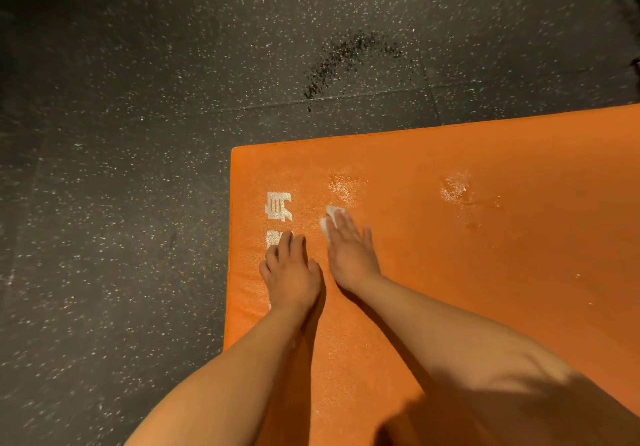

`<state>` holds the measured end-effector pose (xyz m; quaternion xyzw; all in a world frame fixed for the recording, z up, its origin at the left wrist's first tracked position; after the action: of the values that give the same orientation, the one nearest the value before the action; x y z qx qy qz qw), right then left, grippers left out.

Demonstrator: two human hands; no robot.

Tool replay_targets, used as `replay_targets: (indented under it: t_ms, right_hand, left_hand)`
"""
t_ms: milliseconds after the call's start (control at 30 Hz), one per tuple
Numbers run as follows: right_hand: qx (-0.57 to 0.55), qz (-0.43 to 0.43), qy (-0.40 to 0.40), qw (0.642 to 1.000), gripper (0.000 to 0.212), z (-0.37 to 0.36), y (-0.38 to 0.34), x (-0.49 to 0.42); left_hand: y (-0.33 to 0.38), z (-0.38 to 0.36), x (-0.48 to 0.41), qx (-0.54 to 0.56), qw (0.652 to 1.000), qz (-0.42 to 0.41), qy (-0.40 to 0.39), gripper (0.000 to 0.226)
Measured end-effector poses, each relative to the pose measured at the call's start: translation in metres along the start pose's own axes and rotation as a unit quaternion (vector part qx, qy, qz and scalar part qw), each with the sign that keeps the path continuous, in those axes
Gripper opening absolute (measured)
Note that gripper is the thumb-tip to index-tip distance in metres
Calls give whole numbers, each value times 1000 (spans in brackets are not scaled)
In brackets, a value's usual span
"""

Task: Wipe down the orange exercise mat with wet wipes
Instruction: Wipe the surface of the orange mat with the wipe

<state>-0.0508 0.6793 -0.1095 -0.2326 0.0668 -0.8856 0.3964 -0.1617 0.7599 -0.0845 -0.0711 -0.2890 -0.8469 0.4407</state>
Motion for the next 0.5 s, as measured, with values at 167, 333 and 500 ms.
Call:
replay_targets:
  t_ms: [167,333,500]
  right_hand:
    - [30,-17,21,999,60,5,10,-18]
    - [-13,-70,55,996,65,8,8,-21]
    - [32,91,-27,995,57,3,-18,-18]
  left_hand:
    - [-10,-6,-6,13,1000,2,5,54]
    - [-12,-10,-6,19,1000,5,15,53]
    - [-10,-15,-3,31,999,11,15,54]
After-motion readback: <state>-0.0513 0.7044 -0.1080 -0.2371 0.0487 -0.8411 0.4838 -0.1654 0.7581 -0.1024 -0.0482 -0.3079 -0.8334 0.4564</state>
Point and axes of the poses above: each hand's wrist, its own x-axis away from the middle knuckle, its own z-axis out of the back of the hand, y = z × x, the point moved 3 cm from there along -x, towards the middle knuckle, and after that the axes turned 8 degrees about x, right-handed, at the moved point
